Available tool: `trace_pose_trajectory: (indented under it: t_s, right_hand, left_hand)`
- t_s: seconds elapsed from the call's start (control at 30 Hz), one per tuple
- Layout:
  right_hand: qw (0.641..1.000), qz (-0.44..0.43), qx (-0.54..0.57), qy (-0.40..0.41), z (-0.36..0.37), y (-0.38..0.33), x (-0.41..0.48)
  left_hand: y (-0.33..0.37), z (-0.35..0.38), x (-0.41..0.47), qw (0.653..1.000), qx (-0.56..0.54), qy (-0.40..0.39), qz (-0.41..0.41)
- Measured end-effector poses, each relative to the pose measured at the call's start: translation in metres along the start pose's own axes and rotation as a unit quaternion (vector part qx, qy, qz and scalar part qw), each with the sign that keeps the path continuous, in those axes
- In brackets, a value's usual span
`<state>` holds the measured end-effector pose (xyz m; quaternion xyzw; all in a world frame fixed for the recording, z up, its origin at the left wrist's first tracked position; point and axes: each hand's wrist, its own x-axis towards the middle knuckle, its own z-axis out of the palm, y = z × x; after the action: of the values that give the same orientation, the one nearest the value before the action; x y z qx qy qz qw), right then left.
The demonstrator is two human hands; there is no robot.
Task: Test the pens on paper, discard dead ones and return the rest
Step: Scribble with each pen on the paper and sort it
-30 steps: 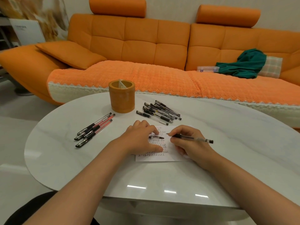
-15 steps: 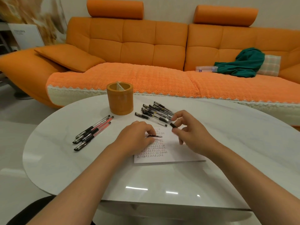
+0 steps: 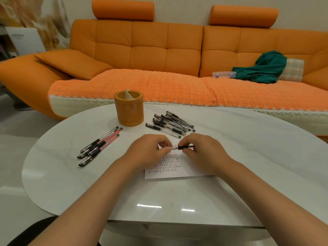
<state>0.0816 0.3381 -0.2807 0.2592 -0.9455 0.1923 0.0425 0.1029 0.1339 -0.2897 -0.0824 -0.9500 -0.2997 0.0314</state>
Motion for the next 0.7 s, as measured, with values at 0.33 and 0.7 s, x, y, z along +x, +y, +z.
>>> trace_pose_trajectory:
  t_s: [0.33, 0.7]
  right_hand:
    - [0.977, -0.085, -0.183, 0.073, 0.011, -0.014, -0.009]
    - [0.993, -0.059, -0.08, 0.061, 0.016, -0.017, -0.007]
  left_hand:
    - [0.016, 0.001, -0.009, 0.981, -0.172, -0.092, -0.009]
    - [0.015, -0.008, -0.007, 0.985, -0.165, -0.056, -0.015]
